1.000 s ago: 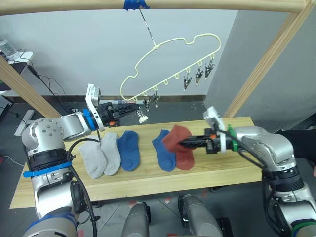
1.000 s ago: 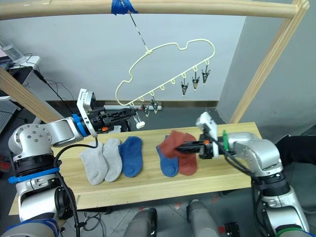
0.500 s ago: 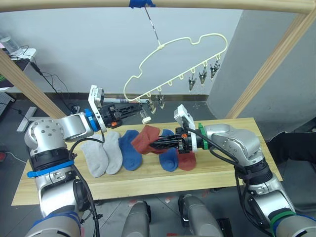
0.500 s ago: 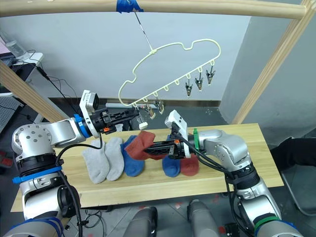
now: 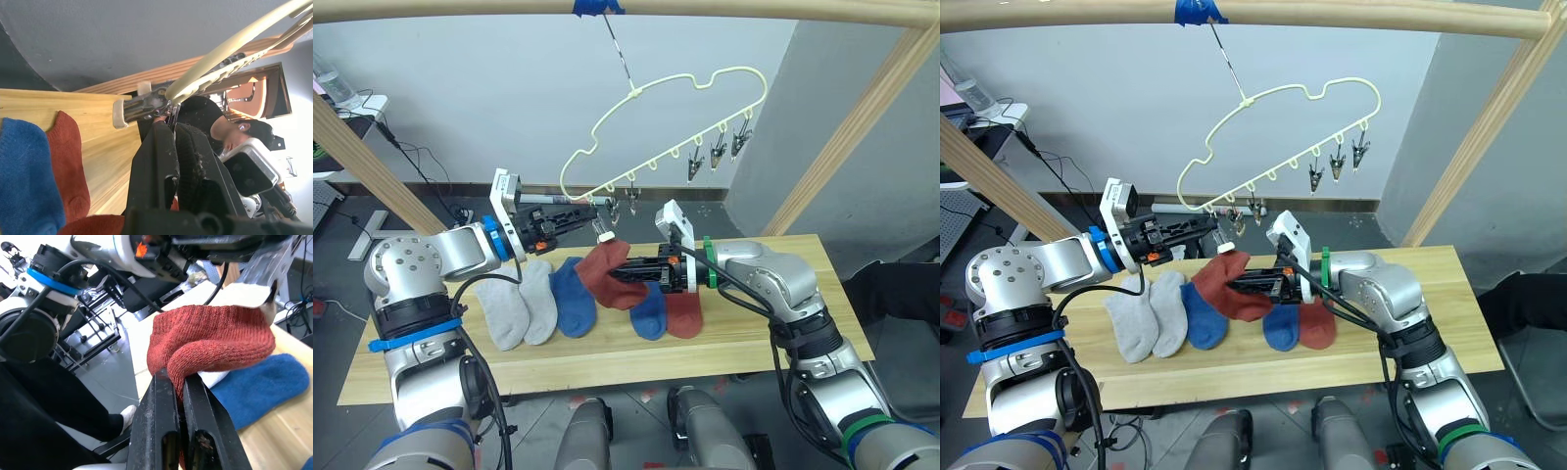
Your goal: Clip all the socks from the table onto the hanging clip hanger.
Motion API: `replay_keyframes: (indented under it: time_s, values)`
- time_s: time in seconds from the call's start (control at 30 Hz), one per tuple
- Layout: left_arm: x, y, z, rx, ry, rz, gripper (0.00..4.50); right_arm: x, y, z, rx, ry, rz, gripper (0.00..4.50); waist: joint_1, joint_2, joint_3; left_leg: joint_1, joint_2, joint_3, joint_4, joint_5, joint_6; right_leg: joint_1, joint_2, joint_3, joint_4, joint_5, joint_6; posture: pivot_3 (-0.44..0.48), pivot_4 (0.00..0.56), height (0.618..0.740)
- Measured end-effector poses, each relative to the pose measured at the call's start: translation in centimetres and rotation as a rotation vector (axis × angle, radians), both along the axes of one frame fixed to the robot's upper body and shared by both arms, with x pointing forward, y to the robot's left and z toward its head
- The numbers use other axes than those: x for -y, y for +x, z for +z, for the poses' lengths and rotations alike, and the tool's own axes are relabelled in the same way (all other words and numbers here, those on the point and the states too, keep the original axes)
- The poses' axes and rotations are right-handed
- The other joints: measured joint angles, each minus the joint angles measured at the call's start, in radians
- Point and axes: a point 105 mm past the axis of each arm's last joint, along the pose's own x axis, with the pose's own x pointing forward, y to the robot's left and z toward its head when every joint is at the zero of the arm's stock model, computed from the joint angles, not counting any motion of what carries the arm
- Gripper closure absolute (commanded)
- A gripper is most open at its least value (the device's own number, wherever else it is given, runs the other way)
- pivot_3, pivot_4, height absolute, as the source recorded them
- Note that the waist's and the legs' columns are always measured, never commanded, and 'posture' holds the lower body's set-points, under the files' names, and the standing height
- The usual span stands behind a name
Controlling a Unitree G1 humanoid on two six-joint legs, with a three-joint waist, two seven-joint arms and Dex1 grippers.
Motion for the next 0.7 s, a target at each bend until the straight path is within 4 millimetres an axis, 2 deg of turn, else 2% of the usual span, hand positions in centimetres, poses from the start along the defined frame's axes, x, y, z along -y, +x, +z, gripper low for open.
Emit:
replay_keyframes:
  time_s: [0.5, 0.53, 0.57, 0.7]
  values:
    - [0.15, -0.12, -0.01, 0.063, 0.041, 0.003, 4.50, -0.02, 0.34, -0.04, 0.010, 0.000, -0.019, 4.48, 0.000, 0.000, 0.000, 0.000, 0.000, 0.000, 0.000, 0.000, 0.000, 0.000, 0.000, 0.001, 0.000, 0.000, 0.000, -0.007, 0.251, 0.740]
    - [0.05, -0.10, -0.03, 0.074, 0.041, 0.009, 3.86, 0.03, 0.40, -0.04, 0.014, -0.003, -0.022, 4.50, 0.000, 0.000, 0.000, 0.000, 0.000, 0.000, 0.000, 0.000, 0.000, 0.000, 0.000, 0.001, 0.000, 0.000, 0.000, -0.010, 0.249, 0.740]
    - [-0.07, -0.03, -0.08, 0.079, 0.038, 0.017, 3.65, 0.05, 0.47, -0.07, 0.019, -0.007, -0.026, 4.50, 0.001, 0.000, 0.000, 0.000, 0.000, -0.001, 0.000, 0.000, 0.000, 0.000, 0.000, 0.001, 0.000, 0.000, 0.000, -0.010, 0.249, 0.740]
    - [-0.04, -0.05, -0.37, 0.071, 0.031, 0.011, 2.29, 0.09, 0.64, -0.11, 0.030, -0.014, -0.036, 4.50, 0.002, 0.000, 0.000, -0.001, 0.000, -0.001, 0.000, 0.000, 0.000, 0.000, 0.000, 0.001, -0.001, 0.000, 0.000, -0.011, 0.245, 0.740]
